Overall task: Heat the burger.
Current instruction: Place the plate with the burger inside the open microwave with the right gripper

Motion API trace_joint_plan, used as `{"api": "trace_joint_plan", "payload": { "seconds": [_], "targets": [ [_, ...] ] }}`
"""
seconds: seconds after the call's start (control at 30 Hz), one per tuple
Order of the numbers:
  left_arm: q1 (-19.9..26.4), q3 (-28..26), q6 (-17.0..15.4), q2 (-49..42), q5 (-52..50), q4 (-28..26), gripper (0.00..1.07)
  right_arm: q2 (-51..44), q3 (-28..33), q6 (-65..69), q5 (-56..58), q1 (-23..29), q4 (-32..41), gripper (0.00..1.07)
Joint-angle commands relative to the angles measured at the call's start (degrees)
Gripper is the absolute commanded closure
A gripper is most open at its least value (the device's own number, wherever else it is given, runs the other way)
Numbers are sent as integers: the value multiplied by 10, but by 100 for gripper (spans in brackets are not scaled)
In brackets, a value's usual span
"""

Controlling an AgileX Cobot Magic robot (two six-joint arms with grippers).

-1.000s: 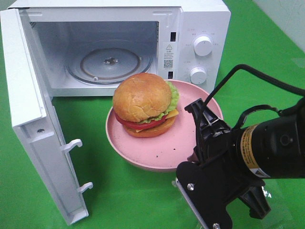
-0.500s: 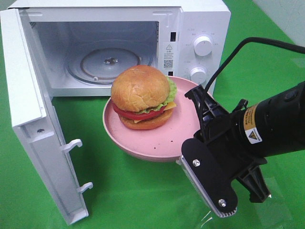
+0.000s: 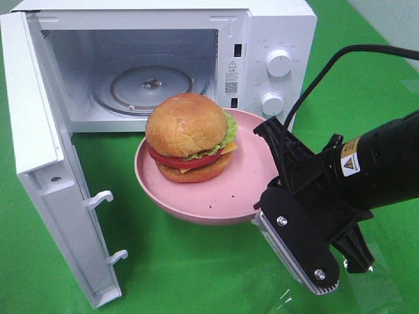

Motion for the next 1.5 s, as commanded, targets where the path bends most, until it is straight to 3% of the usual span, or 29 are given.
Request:
{"api": "trace_joint_plan", "payload": {
  "seconds": [0.03,0.2,0.53,1.5],
  "targets": [
    [1,2,0,-10,-3,-2,8,-3,-11,-7,-38,-3,-30,107],
    [1,2,0,-10,-3,-2,8,1,-11,22,-45,-2,-63,107],
    [1,2,0,-10,-3,-2,8,21,-21,30,-73,-2,-62,107],
    [1,2,0,-10,-3,-2,8,207,-215,61,-81,-2,-60,107]
  ]
}}
